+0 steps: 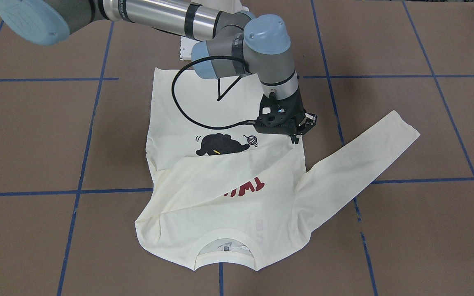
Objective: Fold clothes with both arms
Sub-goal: 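Fold the held sleeve across the shirt toward the collar with the right gripper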
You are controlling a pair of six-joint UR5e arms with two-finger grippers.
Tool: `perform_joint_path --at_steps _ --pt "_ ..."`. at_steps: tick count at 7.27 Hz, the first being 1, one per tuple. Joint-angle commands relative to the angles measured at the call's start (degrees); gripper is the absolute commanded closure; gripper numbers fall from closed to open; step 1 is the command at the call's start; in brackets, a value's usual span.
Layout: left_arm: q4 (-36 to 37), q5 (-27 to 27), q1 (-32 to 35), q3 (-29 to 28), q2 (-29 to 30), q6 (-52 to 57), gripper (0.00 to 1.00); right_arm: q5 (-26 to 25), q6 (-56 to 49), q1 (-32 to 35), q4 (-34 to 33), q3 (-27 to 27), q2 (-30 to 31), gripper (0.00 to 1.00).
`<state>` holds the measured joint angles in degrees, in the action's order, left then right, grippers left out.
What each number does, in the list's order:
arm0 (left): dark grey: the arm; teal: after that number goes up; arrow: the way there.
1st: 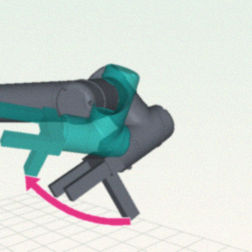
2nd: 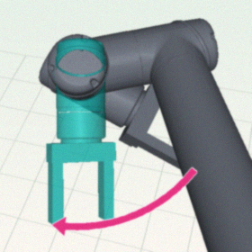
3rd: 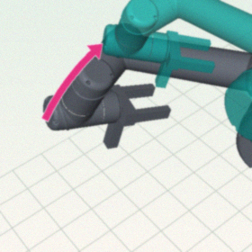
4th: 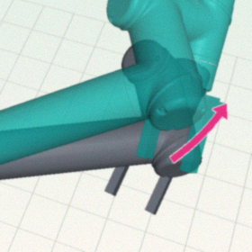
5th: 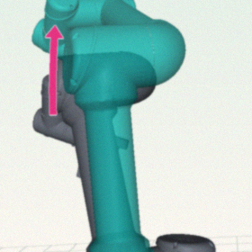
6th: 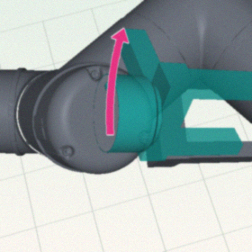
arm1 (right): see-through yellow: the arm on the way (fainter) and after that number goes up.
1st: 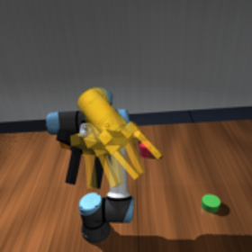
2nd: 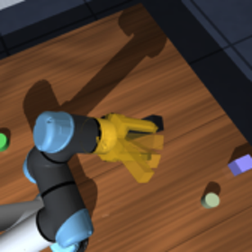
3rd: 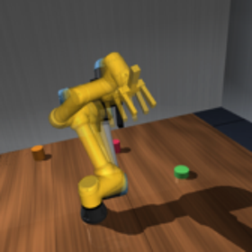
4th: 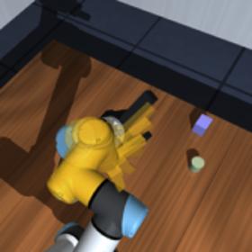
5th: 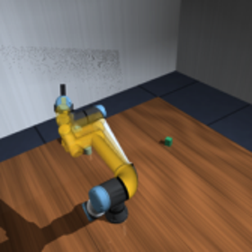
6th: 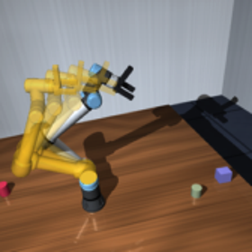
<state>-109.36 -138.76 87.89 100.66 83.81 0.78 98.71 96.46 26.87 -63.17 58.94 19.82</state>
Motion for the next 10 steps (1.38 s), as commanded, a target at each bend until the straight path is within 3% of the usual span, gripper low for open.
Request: perform_joint_path --at_steps 1,3,4,5,6,7,8,10 --pt "-1.64 -0.11 -0.26 -0.03 0.03 -0.16 0.00 -5.88 -0.04 -3.48 4.35 -8.56 -5.14 0.01" --pt "-1.91 0.41 -7.68 -0.46 0.12 -10.54 0.00 -6.34 0.83 -3.40 4.02 -6.58 -5.32 0.00" --pt "-4.08 0.16 -12.00 -1.95 0.64 -21.15 0.00 -4.95 3.71 -1.75 -1.81 2.41 -2.01 0.00" --pt "-8.98 1.46 -17.87 -3.18 1.69 -30.57 0.00 0.46 3.47 1.14 -7.62 13.02 4.90 0.00" --pt "-11.46 9.13 -24.11 -4.93 2.14 -37.53 0.00 8.52 3.21 6.48 -10.02 23.40 13.23 0.00" --pt "-13.58 11.82 -26.08 -8.86 4.06 -39.69 0.03 16.87 1.12 12.88 -10.22 32.46 22.54 0.00" --pt "-14.38 12.02 -27.23 -12.04 4.77 -39.89 0.12 22.17 -5.43 17.47 -10.22 37.95 29.77 0.00" --pt "-14.21 11.93 -27.68 -12.60 4.87 -40.06 0.26 23.63 -9.36 19.54 -10.31 39.32 33.17 0.00"
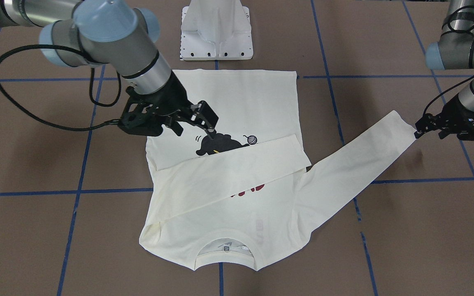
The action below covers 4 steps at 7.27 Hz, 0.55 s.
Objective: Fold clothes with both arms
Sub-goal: 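Fold the held sleeve across the shirt toward the collar with the right gripper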
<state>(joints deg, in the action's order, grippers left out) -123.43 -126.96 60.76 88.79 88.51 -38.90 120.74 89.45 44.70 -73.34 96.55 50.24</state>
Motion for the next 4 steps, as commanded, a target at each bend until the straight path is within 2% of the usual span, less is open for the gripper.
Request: perform_joint_path --at_steps 1,3,4 --pt "0.03 0.22 -1.25 -0.81 0.08 -0.38 0.29 1.69 -2.35 1.79 -0.14 1.71 2.76 0.00" --pt "-0.05 0.22 -3.36 -2.30 -0.01 -0.38 0.35 1.60 -2.35 1.71 -0.14 1.80 3.19 0.00" --pt "-0.05 0.22 -3.45 -2.39 -0.01 -0.38 0.41 1.60 -2.35 1.71 -0.14 1.80 3.19 0.00"
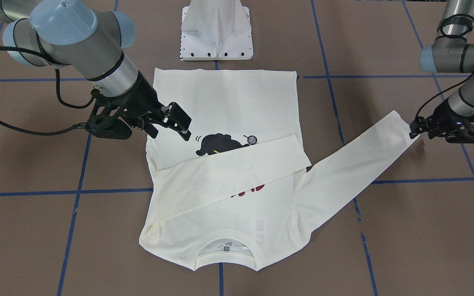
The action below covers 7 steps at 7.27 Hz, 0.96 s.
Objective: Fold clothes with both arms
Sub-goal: 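Release the sleeve near the collar while the left gripper grasps the other cuff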
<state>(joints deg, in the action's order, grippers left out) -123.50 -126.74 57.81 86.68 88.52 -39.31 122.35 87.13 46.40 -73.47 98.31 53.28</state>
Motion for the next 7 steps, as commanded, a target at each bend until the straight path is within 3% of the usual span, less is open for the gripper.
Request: perform_joint_path --at_steps 1,2,7 --pt "0.10 -0.26 -0.50 -0.11 -0.02 0.02 0.65 -0.01 -0.03 0.01 0.00 0.21 -0.11 0.00" --pt "0.19 -0.26 -0.50 -0.11 -0.11 0.19 1.00 -0.01 -0.03 0.01 0.00 0.56 0.07 0.00" --pt "0.11 -3.59 -0.50 1.91 -0.54 0.28 1.00 -0.01 0.06 0.10 0.00 1.61 0.59 0.00"
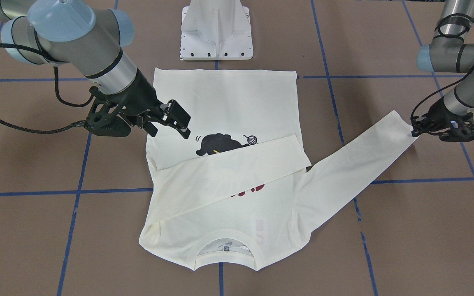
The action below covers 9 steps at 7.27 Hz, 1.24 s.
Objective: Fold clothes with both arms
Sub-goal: 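Release the sleeve near the collar while the left gripper grasps the other cuff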
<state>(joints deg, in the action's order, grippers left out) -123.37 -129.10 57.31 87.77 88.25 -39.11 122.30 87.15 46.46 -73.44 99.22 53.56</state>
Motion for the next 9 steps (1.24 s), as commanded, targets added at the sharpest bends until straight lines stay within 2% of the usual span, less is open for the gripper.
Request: perform_joint_path --at_steps 1,2,3,4,6,7,9 --pt "-0.03 -0.28 0.00 0.74 -1.05 0.44 1.00 0.04 0.04 0.03 -0.04 1.15 1.10 0.00" --pt "0.41 1.47 0.00 -0.05 -1.15 0.44 0.59 0.04 0.04 0.03 -0.04 1.24 1.11 0.00" --pt "0.33 3.58 0.00 -0.58 -1.15 0.53 0.32 -0.05 0.04 0.03 -0.04 1.33 1.11 0.00" --pt "0.33 3.34 -0.18 -1.19 -0.63 0.18 0.32 -0.05 0.12 0.03 -0.04 1.42 1.11 0.00" --pt "-0.02 2.63 -0.18 -0.76 -0.53 0.00 0.38 -0.14 0.21 0.03 -0.04 1.77 1.20 0.00" --pt "-0.11 2.63 -0.18 -0.76 -0.53 0.00 0.50 -0.14 0.30 0.12 -0.04 1.86 1.20 0.00" --pt "-0.20 2.63 -0.27 -0.85 -0.53 0.00 0.54 -0.14 0.30 0.12 -0.04 1.77 1.20 0.00"
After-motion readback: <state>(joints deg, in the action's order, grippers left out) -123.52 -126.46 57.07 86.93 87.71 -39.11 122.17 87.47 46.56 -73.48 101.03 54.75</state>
